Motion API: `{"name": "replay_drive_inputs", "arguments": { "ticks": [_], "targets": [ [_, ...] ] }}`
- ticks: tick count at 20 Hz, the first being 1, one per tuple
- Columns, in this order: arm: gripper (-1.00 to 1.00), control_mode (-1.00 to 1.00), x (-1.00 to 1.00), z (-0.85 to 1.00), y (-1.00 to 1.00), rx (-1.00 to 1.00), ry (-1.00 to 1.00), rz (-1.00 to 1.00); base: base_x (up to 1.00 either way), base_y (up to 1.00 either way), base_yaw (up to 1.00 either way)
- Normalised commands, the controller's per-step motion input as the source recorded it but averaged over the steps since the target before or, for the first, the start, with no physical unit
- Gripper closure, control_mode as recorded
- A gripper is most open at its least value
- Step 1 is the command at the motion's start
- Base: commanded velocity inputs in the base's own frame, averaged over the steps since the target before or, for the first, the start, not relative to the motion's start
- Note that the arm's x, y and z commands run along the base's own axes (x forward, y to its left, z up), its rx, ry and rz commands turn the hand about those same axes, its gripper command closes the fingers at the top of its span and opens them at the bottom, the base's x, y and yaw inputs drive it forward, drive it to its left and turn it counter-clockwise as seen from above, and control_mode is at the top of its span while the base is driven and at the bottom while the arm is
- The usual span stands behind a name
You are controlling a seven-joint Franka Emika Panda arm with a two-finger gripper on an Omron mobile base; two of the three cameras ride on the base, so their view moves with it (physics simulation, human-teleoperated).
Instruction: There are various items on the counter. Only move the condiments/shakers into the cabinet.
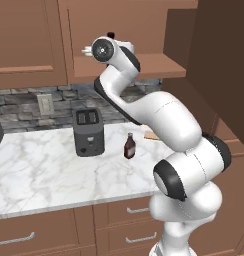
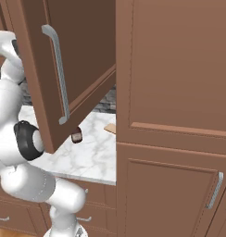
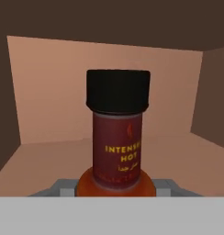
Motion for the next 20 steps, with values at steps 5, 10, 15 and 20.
{"name": "replay_drive_inputs", "arguments": {
  "ticks": [5,10,15,20],
  "targets": [
    [1.0,-1.0,0.14,-0.34,0.04,0.0,0.0,0.0,0.0,0.0,0.0],
    [1.0,-1.0,0.25,-0.07,0.0,0.0,0.0,0.0,0.0,0.0,0.0],
    [1.0,-1.0,0.29,0.0,0.0,0.0,0.0,-0.03,0.0,0.0,0.0],
    [1.0,-1.0,0.34,-0.04,0.0,0.0,0.0,-0.05,0.0,0.0,0.0]
  ]
}}
